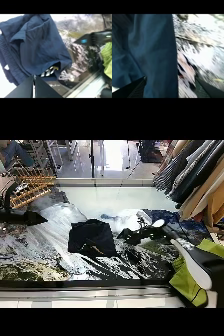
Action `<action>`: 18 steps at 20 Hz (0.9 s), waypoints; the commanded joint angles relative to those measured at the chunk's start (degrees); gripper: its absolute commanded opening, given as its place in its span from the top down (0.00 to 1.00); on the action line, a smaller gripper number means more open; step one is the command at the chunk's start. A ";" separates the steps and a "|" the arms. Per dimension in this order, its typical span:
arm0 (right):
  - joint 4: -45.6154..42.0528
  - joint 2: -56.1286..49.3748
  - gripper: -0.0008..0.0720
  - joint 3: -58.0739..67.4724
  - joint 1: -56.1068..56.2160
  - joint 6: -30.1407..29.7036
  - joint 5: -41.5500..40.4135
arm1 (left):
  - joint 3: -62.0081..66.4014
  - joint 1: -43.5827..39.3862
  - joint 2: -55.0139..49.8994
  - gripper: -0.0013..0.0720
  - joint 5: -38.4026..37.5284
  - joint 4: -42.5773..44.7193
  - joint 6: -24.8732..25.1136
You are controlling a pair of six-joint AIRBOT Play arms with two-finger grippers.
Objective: Fold the clothes and pants, and hang the long-sleeved shirts on hangers.
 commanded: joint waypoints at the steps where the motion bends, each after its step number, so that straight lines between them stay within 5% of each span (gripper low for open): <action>1: 6.45 -10.01 0.03 7.10 3.23 -2.19 2.49 | 0.02 0.07 -0.09 0.96 -0.35 -1.01 0.02; 6: 5.79 -19.78 0.10 22.03 10.47 5.22 4.04 | 0.02 0.07 -0.09 0.96 -4.98 -1.03 0.02; 7: 5.86 -20.83 0.38 24.15 11.45 5.09 3.56 | 0.02 0.07 -0.09 0.96 -5.55 -1.03 0.02; 8: 5.42 -20.94 0.79 26.16 12.09 4.96 2.99 | 0.02 0.07 -0.09 0.96 -6.12 -1.03 0.04; 9: 4.79 -20.13 0.92 27.98 12.09 4.28 3.30 | 0.02 0.07 -0.09 0.96 -6.71 -1.03 0.02; 18: -24.63 13.70 0.98 31.19 -8.09 20.55 17.88 | 0.00 0.07 0.66 0.97 -12.50 -1.01 -3.89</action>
